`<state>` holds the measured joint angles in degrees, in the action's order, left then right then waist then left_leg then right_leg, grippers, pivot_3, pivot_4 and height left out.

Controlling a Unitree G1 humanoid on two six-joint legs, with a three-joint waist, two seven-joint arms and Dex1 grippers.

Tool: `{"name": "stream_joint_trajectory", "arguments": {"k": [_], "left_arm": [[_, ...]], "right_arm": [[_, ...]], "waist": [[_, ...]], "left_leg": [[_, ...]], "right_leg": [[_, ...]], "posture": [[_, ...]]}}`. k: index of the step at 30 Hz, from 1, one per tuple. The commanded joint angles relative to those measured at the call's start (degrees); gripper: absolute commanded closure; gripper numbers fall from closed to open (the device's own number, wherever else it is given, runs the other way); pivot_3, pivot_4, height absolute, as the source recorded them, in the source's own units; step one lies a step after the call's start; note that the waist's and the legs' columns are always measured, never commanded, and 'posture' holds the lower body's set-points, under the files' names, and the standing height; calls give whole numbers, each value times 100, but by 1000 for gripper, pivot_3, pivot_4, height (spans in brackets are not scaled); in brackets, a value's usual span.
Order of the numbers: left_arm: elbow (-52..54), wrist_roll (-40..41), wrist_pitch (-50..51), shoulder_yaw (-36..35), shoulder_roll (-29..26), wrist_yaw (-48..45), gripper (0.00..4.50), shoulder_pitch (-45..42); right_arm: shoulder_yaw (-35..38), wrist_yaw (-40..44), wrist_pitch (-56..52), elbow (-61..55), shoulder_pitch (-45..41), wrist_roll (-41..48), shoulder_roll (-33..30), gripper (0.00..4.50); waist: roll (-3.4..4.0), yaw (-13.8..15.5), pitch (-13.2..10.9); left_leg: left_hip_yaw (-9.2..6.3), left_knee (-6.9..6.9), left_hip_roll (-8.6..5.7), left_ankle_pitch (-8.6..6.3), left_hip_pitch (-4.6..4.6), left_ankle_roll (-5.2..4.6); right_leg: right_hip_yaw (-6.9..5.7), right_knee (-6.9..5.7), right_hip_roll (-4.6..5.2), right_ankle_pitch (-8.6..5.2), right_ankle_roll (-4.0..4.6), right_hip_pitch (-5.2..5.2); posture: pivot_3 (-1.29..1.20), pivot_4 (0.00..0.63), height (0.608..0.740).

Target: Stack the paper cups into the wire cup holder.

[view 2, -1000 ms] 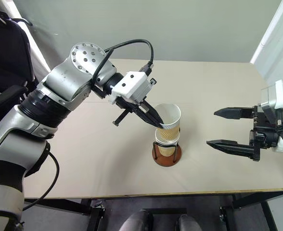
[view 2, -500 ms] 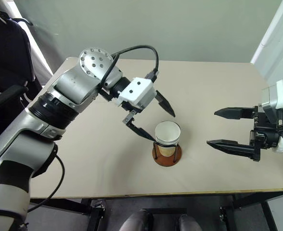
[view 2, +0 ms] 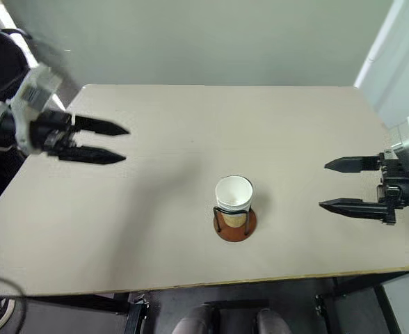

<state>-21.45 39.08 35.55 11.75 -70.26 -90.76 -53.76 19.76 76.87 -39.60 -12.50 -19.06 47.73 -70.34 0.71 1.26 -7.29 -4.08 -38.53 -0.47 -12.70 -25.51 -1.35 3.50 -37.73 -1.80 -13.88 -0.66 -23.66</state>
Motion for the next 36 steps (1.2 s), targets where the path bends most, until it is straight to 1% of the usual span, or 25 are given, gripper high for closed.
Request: {"name": "stream_joint_trajectory", "arguments": {"k": [1, 4, 7, 9, 12, 16, 23, 36], "left_arm": [[812, 420, 400, -652, -342, -174, 35, 543], [1183, 497, 533, -1417, -563, 4, 35, 1660], [1444, 581, 737, -2094, -580, 291, 35, 2336], [1639, 640, 854, -2408, -534, 413, 35, 2607], [1896, 715, 985, -2785, -375, 631, 35, 2860], [2186, 749, 1077, -3119, -247, 792, 35, 3177], [2451, 770, 1171, -3307, -103, 1015, 35, 3350], [2585, 749, 1210, -3206, -7, 1183, 35, 3265]], "right_arm": [[-199, 322, 208, 350, -306, -189, -71, 0], [-681, 210, 48, 769, -860, -388, 94, 0], [-827, 317, 8, 887, -1075, -435, 176, 0], [-891, 405, 30, 963, -1118, -505, 188, 0], [-1025, 494, 106, 1101, -1260, -650, 209, 0], [-1151, 627, 174, 1260, -1494, -809, 257, 0], [-1225, 694, 198, 1350, -1618, -1003, 334, 0], [-1210, 616, 92, 1288, -1716, -1063, 397, 0]], "waist": [[-2, 49, 0], [-1, 1, 1], [-4, -61, -1], [-6, -62, -2], [-4, -59, -1], [-2, -86, 0], [-2, -91, 0], [-2, -91, 0]], "left_leg": [[1, -3, -1, -7, -2, -11], [6, -9, -2, -32, 4, -52], [4, -5, 1, -21, 14, -32], [1, 19, 6, 5, 20, -21], [3, 45, 5, 18, 53, -16], [4, 50, 6, 18, 60, -13], [2, 61, 7, 10, 57, -2], [2, 60, 8, 9, 57, 0]], "right_leg": [[0, 0, 1, 0, 1, 9], [2, -2, 1, 6, 16, 19], [1, -21, -1, 13, 34, 14], [-6, -25, -3, 20, 52, 10], [-5, -25, -2, 14, 80, 31], [-4, -32, -2, 9, 94, 30], [-7, -33, -3, 8, 96, 22], [-7, -35, -3, 8, 101, 22]], "posture": [[0, 150, 740], [0, 150, 740], [0, 150, 740], [0, 150, 740], [0, 150, 740], [0, 150, 740], [0, 150, 740], [0, 150, 740]]}}
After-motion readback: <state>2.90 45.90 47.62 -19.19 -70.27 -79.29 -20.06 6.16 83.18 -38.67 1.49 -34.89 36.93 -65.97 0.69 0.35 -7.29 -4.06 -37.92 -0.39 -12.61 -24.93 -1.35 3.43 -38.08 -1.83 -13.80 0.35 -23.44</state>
